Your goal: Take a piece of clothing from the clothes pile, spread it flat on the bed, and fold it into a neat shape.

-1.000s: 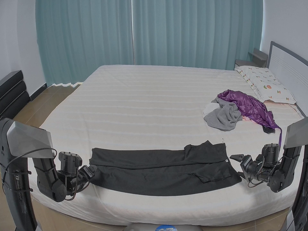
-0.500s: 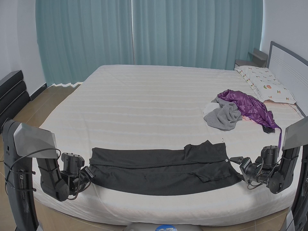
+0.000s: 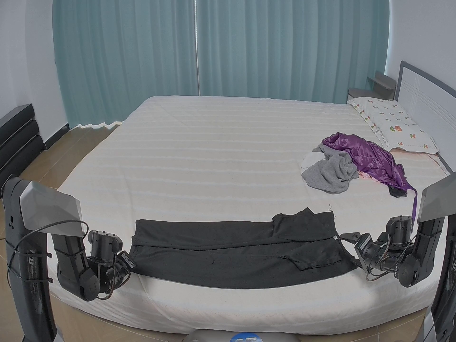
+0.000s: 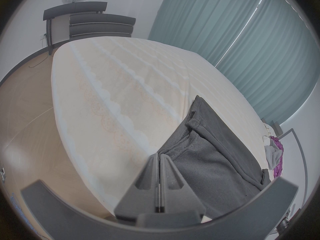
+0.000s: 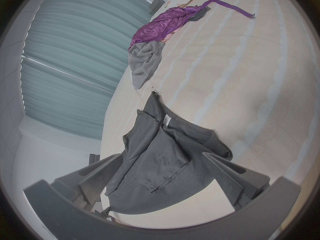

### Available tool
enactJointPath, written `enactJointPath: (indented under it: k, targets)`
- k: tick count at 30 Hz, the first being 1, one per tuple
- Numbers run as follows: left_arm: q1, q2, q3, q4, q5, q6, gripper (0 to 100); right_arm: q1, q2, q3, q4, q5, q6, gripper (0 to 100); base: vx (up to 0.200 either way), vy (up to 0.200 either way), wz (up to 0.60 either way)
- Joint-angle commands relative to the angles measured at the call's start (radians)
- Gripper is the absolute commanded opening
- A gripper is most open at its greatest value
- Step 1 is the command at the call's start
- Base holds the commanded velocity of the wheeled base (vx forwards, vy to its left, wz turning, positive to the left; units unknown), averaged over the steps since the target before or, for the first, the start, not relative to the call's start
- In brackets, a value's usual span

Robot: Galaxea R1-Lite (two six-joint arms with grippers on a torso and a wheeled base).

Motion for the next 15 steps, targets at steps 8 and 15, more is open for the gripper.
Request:
enactJointPath:
  k: [8, 15]
  targets:
    - [0.001, -0.003, 0.015, 0.0, -0.002, -0.003, 100, 0.0, 0.002, 0.003, 0.0, 0.0, 0.0, 100, 0.0, 0.0, 0.0]
    - [0.002, -0.008, 0.015, 0.0, -0.012, -0.02, 100, -0.001, 0.002, 0.003, -0.002, 0.0, 0.002, 100, 0.0, 0.0, 0.0]
